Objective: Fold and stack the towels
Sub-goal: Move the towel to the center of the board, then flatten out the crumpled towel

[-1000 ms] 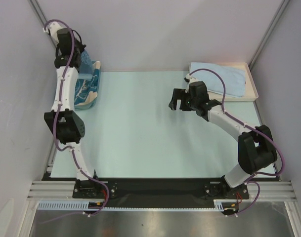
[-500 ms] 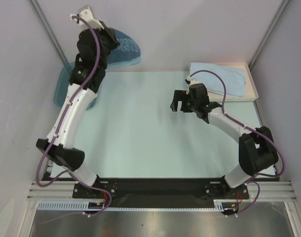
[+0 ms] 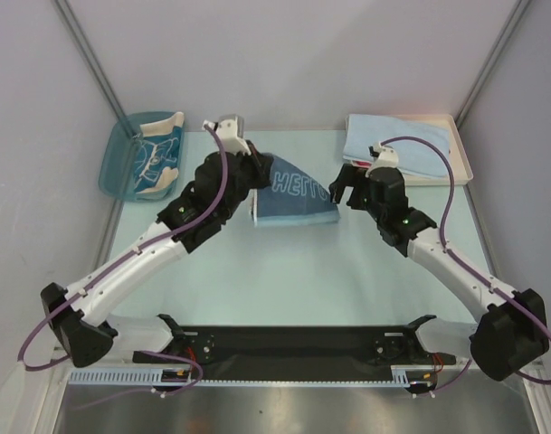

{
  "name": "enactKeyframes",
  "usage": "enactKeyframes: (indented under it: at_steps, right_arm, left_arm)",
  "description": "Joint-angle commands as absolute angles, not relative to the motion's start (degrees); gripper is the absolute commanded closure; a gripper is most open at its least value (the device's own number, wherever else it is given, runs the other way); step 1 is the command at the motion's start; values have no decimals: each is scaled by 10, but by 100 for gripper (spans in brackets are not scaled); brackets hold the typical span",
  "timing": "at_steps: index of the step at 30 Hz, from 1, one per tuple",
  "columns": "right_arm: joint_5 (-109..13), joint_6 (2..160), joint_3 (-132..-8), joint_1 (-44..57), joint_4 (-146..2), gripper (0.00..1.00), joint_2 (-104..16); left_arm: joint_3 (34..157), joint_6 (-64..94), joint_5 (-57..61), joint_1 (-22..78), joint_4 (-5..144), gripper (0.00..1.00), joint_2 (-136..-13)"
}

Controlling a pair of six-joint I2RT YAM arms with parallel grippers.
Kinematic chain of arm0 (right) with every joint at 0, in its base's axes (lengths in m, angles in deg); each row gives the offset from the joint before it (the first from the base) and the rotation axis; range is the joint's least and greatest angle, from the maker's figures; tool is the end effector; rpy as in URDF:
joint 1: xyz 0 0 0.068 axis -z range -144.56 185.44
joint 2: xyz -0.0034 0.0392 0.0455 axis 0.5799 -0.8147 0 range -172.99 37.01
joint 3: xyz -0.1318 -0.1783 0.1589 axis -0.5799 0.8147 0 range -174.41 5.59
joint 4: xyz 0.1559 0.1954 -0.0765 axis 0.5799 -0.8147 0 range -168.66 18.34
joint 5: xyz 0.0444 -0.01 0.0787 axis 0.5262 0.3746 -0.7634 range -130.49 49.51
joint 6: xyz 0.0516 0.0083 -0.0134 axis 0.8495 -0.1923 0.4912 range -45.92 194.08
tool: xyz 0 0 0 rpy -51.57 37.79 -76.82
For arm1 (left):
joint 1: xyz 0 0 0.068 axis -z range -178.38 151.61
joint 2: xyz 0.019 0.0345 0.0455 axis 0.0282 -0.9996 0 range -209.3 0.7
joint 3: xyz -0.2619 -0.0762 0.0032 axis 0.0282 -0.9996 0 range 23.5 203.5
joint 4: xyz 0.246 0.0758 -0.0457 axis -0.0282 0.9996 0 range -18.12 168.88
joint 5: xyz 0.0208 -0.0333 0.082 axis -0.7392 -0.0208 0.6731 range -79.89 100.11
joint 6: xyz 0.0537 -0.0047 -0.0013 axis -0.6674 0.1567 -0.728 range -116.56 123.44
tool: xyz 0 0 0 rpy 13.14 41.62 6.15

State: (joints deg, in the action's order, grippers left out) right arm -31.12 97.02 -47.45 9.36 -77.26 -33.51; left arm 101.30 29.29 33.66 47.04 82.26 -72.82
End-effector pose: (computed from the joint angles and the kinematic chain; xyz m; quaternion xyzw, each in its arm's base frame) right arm 0.2577 0.1196 0.3032 0.0222 0.8324 0.1660 0.5282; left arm 0.2144 -0.1971 0.4334 -0.0107 0.7406 -0.2580 0.6203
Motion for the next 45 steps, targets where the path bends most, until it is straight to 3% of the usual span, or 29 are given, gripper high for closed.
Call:
enactKeyframes:
  at_steps: [1,7,8,10,11,12,16,24,35,41,45]
  right_arm:
    - [-260,986,-468,66,-750,0,-319]
    - [-224,1005,-422,19,-766,1,-330]
    - [-224,1010,-409,13,-765,1,-330]
    - [-231,1022,-376,6,-763,3,-330]
    - [-233,1026,-366,-1,-759,3,-330]
    - [-235,1030,-358,-4,-755,4,-331]
    - [-240,1040,-330,-27,-731,9,-361]
    - [-273,1051,-366,-28,-675,26,-493]
    - [-288,1090,-379,-41,-643,40,-549]
    - [-292,1108,-379,-43,-637,56,-568]
    - [-276,1117,-380,-44,-647,77,-563]
  left_arm:
    - [929,367,328,463,796,100,-692]
    - [717,443,215,399,726,96,-700]
    - [701,453,201,378,721,85,-708]
    - [664,458,175,362,701,77,-727]
    - [655,456,175,358,700,64,-727]
    - [646,455,181,357,700,58,-718]
    - [619,448,206,348,714,45,-682]
    - [626,420,267,335,810,41,-589]
    - [517,455,183,335,833,49,-481]
    - [464,471,169,361,817,50,-476]
    - [449,476,168,377,795,50,-506]
